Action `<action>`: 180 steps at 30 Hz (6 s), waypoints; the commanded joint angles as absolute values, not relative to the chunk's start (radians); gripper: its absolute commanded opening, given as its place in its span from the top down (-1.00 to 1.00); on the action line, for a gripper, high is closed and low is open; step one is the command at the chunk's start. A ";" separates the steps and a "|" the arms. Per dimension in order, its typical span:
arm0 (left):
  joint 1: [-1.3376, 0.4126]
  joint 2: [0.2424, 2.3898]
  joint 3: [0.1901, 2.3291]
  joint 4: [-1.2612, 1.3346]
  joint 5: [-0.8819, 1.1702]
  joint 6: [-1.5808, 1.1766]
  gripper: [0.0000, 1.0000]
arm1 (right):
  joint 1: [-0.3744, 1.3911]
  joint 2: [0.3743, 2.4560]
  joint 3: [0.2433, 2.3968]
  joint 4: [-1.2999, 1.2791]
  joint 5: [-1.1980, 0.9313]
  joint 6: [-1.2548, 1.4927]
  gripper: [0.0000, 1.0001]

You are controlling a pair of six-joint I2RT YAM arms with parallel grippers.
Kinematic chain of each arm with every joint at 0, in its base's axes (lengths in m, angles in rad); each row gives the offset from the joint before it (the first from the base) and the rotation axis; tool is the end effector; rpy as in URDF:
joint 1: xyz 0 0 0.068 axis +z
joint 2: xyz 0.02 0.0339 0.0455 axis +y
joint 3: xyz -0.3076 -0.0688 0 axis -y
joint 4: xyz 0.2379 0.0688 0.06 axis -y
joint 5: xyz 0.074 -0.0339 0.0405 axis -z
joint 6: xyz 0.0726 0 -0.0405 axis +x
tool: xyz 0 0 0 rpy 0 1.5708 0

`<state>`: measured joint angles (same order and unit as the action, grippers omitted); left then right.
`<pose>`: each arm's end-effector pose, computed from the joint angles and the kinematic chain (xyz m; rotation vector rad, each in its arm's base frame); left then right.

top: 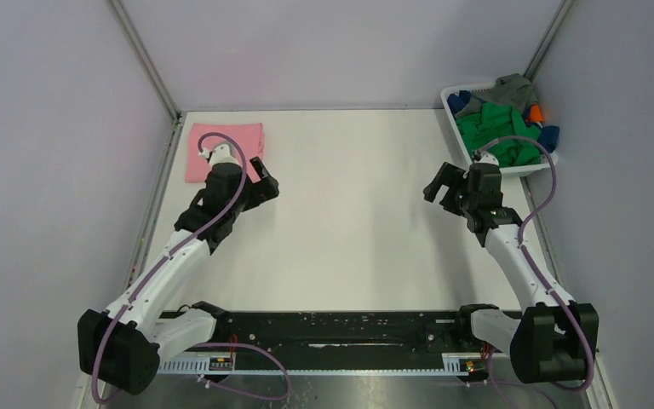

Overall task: Fold and stack the t-shirts
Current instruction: Grab crumpled tshirt from bin with the right arm, then move the tshirt to the center of the board, then flatten out the tshirt

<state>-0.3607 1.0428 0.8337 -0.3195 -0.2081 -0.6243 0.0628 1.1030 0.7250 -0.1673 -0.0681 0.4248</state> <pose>0.2256 -0.0691 0.3154 -0.4018 2.0706 -0.3777 0.2489 0.0206 0.2801 0.3441 2.1080 0.3608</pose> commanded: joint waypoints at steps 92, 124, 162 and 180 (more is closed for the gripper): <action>-0.235 1.040 0.711 -0.497 -0.116 -0.771 -0.98 | 0.059 1.339 1.037 -0.473 -0.100 0.429 -0.99; -0.349 1.507 0.851 -0.474 -0.136 -0.771 1.00 | 0.495 1.457 0.803 -0.529 0.062 0.462 -0.42; -0.350 0.502 1.220 0.068 -0.489 -0.210 1.00 | 0.379 0.746 1.437 -0.185 0.742 -0.217 1.00; -0.285 1.136 0.983 -0.299 -0.401 -0.527 1.00 | 0.171 1.313 1.111 -0.486 0.285 0.295 0.66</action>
